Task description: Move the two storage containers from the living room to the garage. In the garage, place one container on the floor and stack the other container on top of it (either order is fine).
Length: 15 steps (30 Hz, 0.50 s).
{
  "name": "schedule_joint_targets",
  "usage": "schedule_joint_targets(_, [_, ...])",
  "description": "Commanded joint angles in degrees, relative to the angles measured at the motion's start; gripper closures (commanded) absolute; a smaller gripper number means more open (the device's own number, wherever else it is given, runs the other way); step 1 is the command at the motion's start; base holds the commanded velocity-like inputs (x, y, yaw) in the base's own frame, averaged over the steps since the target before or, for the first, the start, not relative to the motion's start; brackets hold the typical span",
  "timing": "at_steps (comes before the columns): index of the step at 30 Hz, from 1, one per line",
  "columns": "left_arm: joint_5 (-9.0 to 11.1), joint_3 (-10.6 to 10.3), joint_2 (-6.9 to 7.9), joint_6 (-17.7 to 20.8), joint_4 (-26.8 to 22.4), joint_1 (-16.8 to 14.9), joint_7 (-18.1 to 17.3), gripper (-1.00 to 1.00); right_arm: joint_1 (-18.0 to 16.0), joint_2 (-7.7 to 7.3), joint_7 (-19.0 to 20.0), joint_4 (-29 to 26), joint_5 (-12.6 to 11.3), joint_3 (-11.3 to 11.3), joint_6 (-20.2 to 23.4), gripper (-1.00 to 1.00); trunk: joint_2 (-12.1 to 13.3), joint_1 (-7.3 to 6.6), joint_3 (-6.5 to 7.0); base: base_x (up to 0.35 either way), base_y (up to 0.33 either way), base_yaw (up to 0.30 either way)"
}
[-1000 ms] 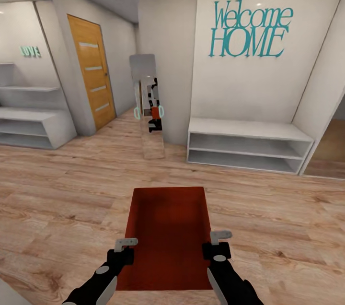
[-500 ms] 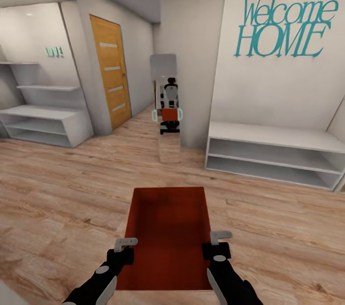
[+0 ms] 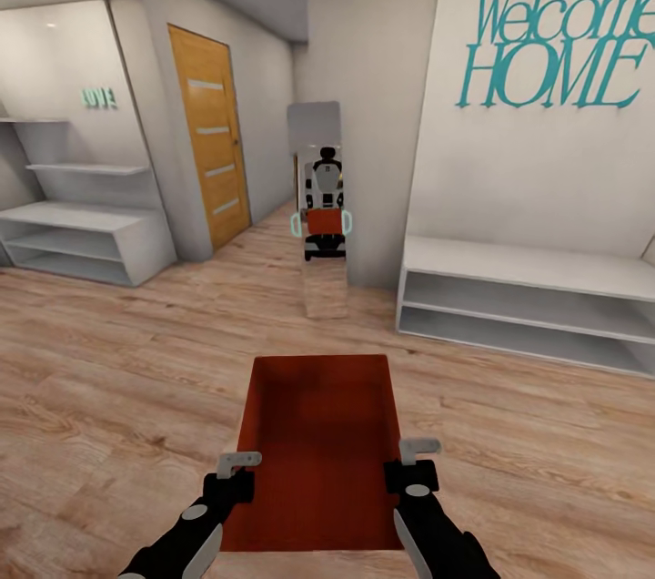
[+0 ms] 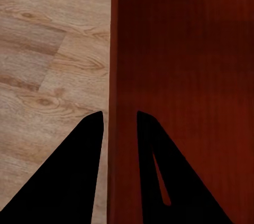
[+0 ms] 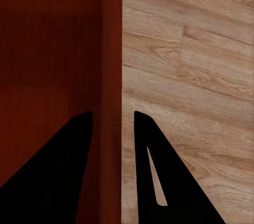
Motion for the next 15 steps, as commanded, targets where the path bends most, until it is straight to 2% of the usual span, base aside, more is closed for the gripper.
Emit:
schedule_joint_targets(1, [0.4,-0.5,0.72,-0.2,0.1,-0.1,1.1,1.00,-0.1,-0.46,-0.4,-0.2,0.5,0.8,0.4,1.00,0.0,0.03,-0.06,0.315,0.001,0.000])
schedule_joint_targets(15, [0.5,-0.5,0.72,-0.2,0.1,-0.1,1.1,1.00,-0.1,-0.46,-2.6,-0.2,0.5,0.9,0.2,1.00,0.0,0.03,-0.15,0.242,0.000,0.017])
